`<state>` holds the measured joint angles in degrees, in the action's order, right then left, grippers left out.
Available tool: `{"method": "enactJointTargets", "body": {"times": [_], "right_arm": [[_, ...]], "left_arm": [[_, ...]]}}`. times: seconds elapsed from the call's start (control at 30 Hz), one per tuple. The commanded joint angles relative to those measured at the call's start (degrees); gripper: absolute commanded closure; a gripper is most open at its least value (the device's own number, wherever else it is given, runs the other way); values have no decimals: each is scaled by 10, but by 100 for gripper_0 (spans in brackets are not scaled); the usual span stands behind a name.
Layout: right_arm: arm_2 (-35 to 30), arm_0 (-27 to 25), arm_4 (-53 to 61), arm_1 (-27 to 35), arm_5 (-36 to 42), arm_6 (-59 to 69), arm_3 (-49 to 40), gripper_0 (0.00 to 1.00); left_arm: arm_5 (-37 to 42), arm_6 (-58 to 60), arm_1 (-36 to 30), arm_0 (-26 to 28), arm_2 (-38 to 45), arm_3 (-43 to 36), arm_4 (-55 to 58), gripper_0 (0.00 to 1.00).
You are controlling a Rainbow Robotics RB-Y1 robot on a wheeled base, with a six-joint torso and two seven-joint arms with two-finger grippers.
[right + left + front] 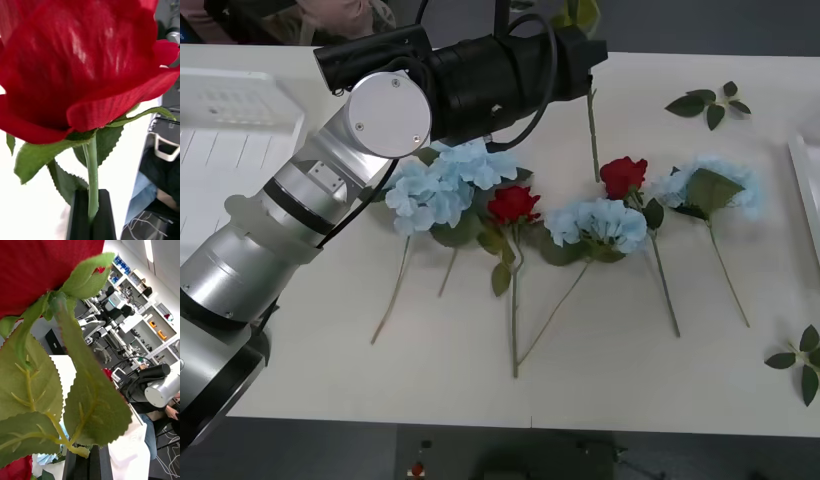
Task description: Put the red flowers into the right box and the blue flowers into the left box
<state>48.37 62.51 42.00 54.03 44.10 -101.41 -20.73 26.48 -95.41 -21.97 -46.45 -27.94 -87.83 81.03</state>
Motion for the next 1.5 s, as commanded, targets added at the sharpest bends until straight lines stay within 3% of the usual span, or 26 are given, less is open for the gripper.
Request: {"method": "enactJointTargets", "body": {"times": [0.03, 0.07, 0.13, 0.27, 0.5, 0.77, 0.87, 0.97, 1.1, 1.23, 1.33, 1.5], "right_arm": [[-15, 2, 18, 2, -6, -11, -4, 37], [-15, 1, 25, 2, -11, -14, -3, 26], [-15, 1, 48, 2, -13, -17, -2, 14], [-28, 1, 84, 2, -13, -27, -6, 3], [-61, -9, 156, 5, 3, -50, -41, 0], [-186, -26, 331, 47, 177, -190, -179, 0], [-227, -76, 445, 86, 210, -224, -295, 0], [-265, -147, 524, 118, 196, -251, -406, 0], [-318, -300, 709, 163, 119, -295, -585, 0], [-333, -406, 831, 171, 39, -342, -694, 0], [-339, -444, 854, 151, -6, -374, -753, 0], [-341, -452, 840, 94, -30, -380, -788, 0]], "left_arm": [[-2, -6, -9, -26, 9, -7, 23, 100], [-2, -6, -9, -26, 9, -7, 26, 100], [-2, -6, -9, -26, 8, -6, 29, 100], [-2, -6, -9, -26, 8, -6, 29, 100], [-2, -6, -9, -26, 8, -6, 29, 100], [-2, -6, -9, -26, 8, -6, 29, 100], [-2, -6, -9, -26, 8, -6, 29, 100], [-2, -6, -9, -26, 8, -6, 29, 100], [-2, -6, -9, -26, 8, -6, 29, 100], [-2, -6, -9, -26, 8, -6, 29, 100], [-2, -6, -9, -26, 8, -6, 29, 100], [-2, -6, -9, -26, 8, -6, 29, 100]]}}
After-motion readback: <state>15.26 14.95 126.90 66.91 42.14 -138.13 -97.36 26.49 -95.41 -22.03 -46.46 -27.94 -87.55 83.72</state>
